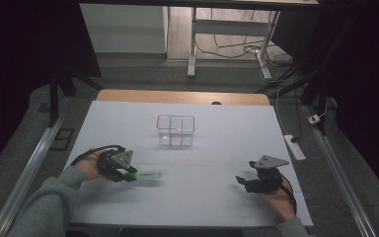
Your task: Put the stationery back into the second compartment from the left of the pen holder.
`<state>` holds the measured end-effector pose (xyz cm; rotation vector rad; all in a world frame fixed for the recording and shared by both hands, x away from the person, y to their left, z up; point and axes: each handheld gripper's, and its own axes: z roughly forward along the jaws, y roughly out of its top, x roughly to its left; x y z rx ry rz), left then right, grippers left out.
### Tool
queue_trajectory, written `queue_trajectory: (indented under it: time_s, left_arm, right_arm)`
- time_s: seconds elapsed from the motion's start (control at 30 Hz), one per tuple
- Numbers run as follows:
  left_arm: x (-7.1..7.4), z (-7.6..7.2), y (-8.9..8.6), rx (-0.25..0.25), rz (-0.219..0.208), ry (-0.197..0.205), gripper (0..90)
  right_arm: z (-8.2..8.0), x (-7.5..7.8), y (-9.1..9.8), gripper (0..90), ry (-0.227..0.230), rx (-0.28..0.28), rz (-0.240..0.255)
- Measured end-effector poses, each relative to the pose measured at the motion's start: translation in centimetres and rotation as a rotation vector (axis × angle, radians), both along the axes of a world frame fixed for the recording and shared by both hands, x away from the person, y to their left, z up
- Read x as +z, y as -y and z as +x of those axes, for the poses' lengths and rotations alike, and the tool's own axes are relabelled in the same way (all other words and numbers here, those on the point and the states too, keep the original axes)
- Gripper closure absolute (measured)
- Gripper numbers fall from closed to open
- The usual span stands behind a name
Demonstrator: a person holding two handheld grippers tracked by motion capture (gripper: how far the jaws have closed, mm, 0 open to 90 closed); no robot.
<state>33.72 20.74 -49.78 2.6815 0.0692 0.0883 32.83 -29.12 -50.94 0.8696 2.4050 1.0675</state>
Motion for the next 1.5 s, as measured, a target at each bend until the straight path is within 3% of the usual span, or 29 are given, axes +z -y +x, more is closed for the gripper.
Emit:
queue_trajectory:
  time_s: [0.23,0.5,0.7,0.97,1.17,1.5]
  left_arm:
    - [0.6,-0.6,0.4,0.078,-0.052,0.041,66.7]
    - [1.4,-1.2,1.7,0.157,-0.071,0.092,66.7]
    - [1.5,-1.3,2.5,0.202,-0.094,0.099,66.6]
    - [1.5,-1.5,3.6,0.222,-0.113,0.107,66.7]
    - [1.6,-1.4,4.5,0.226,-0.119,0.115,66.6]
    - [1.7,-1.3,6.7,0.211,-0.130,0.134,66.7]
  right_arm:
    - [0.0,0.0,-0.1,20.6,0.000,0.003,0.001]
    - [-0.1,0.2,-0.2,20.6,0.008,0.007,0.012]
    - [-0.1,0.2,-0.5,20.6,0.007,0.014,0.012]
    - [-0.1,0.3,-0.7,20.5,0.011,0.021,0.012]
    - [-0.2,0.6,-1.0,20.4,0.010,0.032,0.052]
    - [-0.2,0.6,-1.7,20.1,0.010,0.045,0.038]
